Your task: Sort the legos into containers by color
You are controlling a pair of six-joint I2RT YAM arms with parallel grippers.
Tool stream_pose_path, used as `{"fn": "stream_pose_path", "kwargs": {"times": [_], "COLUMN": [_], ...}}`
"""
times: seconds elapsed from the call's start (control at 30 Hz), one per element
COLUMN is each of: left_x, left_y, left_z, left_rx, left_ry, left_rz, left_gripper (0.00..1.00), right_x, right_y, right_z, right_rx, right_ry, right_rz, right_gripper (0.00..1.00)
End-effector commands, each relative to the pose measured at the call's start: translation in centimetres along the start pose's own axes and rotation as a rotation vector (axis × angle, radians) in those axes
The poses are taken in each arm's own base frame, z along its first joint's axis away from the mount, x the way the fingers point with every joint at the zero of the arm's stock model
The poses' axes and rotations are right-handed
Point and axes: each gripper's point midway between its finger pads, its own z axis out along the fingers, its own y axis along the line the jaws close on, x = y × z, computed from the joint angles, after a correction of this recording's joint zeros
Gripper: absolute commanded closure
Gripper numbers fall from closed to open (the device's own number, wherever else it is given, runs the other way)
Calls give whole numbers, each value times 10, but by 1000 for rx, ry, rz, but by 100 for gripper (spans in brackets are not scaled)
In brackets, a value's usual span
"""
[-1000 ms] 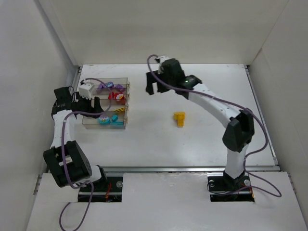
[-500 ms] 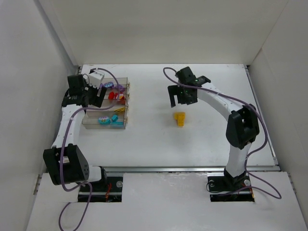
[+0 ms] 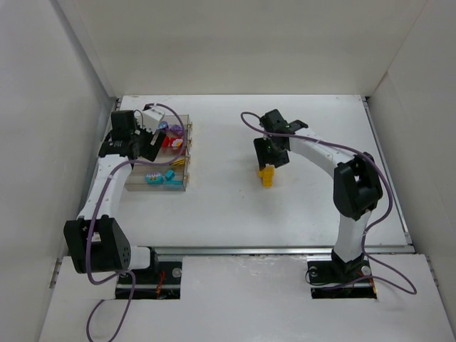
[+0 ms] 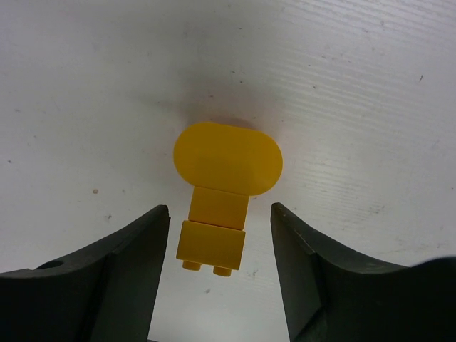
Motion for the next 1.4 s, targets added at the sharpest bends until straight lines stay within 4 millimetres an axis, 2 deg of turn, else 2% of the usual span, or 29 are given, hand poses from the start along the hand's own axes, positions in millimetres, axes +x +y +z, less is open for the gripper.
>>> {"fn": "stream_pose_path", "kwargs": {"times": [0.0,0.17,0.27,0.3,0.37,0.4,0.5,0.63,0.7,0.73,0.77,0.8,0.87,0.93,1.03,1.1,1.13,1.2,1.23,1.27,1.37], "left_x": [-24,-24,-24,-22,-23,-23,-28,-38,-42,-48,-53,-54,-63,-68,-77,-79,-88,-102,-103,-114,-130], "left_y": [14,10,10,9,7,7,6,0,-6,-14,-16,-20,-22,-27,-54,-76,-92,-108,-117,-130,-144], "left_z": [-24,-23,-23,-24,-23,-23,-25,-28,-30,-32,-36,-36,-41,-41,-40,-39,-39,-36,-31,-35,-31], "left_rx": [-54,-43,-43,-38,-30,-30,-25,19,59,112,133,159,191,217,322,387,417,426,439,450,428], "left_ry": [-70,-66,-66,-58,-63,-63,-78,-114,-130,-157,-176,-188,-228,-263,-368,-434,-472,-532,-546,-585,-646], "left_rz": [22,27,27,26,18,17,-18,-37,-25,5,44,154,266,415,569,692,741,787,820,849,920], "left_gripper": [18,18,18,18,17,17,17,17,16,13,8,7,6,4,1,1,1,1,1,1,1], "right_x": [1,6,10,9,9,9,4,-13,-25,-39,-45,-56,-73,-78,-86,-91,-93,-104,-106,-110,-112], "right_y": [4,3,2,2,2,2,1,9,24,32,43,51,69,91,118,129,137,145,146,147,154], "right_z": [-1,4,6,3,3,3,1,-19,-36,-51,-62,-76,-98,-114,-131,-129,-133,-136,-130,-135,-131], "right_rx": [-25,-19,-16,-19,-19,-19,-10,-53,-141,-183,-249,-293,-387,-522,-682,-749,-797,-835,-838,-843,-856], "right_ry": [-5,14,24,16,16,16,2,-59,-95,-160,-186,-234,-321,-358,-390,-382,-381,-411,-408,-424,-417], "right_rz": [15,15,15,15,15,15,24,-15,-52,-89,-113,-135,-209,-272,-332,-332,-336,-313,-303,-302,-311], "right_gripper": [36,36,43,53,67,81,100,100,100,100,100,100,100,100,100,100,100,100,100,100,100]}}
